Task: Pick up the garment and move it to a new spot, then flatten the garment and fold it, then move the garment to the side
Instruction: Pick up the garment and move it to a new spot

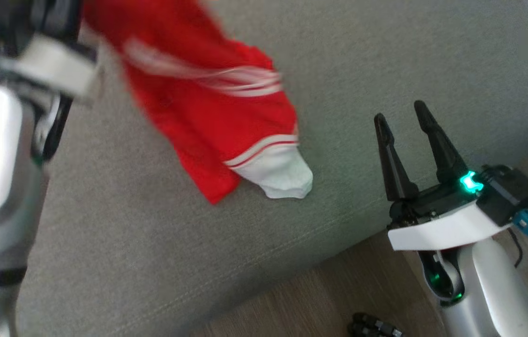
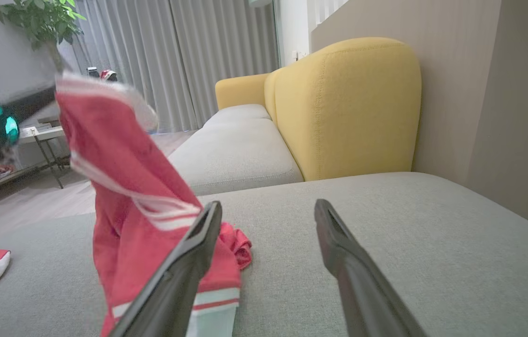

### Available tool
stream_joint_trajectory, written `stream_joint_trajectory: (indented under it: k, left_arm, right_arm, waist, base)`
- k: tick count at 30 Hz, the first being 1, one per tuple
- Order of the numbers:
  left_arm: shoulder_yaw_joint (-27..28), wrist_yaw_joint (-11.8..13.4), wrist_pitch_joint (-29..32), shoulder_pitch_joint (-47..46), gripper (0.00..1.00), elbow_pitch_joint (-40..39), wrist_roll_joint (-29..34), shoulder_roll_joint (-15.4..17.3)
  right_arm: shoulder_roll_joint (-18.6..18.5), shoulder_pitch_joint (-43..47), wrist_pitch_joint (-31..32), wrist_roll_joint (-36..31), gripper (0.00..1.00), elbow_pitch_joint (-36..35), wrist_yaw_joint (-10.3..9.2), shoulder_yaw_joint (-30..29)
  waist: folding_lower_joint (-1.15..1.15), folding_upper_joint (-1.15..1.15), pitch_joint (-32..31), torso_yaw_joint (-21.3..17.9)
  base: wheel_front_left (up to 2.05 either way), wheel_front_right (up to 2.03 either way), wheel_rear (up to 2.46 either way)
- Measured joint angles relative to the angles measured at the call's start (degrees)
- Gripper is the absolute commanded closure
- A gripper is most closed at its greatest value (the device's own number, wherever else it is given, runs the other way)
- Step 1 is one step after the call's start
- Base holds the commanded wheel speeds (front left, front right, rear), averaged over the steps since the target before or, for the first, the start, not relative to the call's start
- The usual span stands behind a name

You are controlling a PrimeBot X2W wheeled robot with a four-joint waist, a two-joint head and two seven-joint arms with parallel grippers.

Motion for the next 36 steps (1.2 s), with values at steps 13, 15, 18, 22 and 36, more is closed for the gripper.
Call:
stream_joint_trajectory:
  k: [13,15,18,22,36]
  left_arm:
    - [9.3,7.3,-6.7,10.4,0.00,5.0,-1.7,-3.4]
    - [11.2,8.4,-6.7,15.3,0.00,1.3,-1.7,-5.1]
    - [13.4,9.5,-6.7,23.6,0.00,-3.5,-1.5,-7.7]
    - [14.6,10.5,-6.7,32.9,0.00,-9.0,-1.3,-12.5]
    - [11.7,13.2,-6.7,53.4,0.00,-17.3,5.6,-17.2]
  right_arm:
    - [0.1,-0.9,0.0,-2.1,0.00,2.3,0.01,3.4]
    - [0.1,-0.8,0.0,-3.1,0.00,3.2,0.00,3.4]
    - [0.1,-0.7,0.0,-4.1,0.00,4.4,0.01,3.2]
    - [0.1,1.4,0.0,-5.7,0.00,5.7,0.00,2.2]
    - [0.1,9.4,0.0,-10.4,0.00,6.5,0.01,-3.7]
  waist:
    - [0.00,0.00,0.7,7.0]
    - [0.00,0.00,-0.2,8.6]
    - [0.00,0.00,-1.8,11.3]
    - [0.00,0.00,-3.9,15.0]
    - [0.00,0.00,-12.9,23.6]
  base:
    - [0.00,0.00,0.00]
    - [0.00,0.00,0.00]
    - [0.00,0.00,0.00]
    - [0.00,0.00,0.00]
    - [0.00,0.00,0.00]
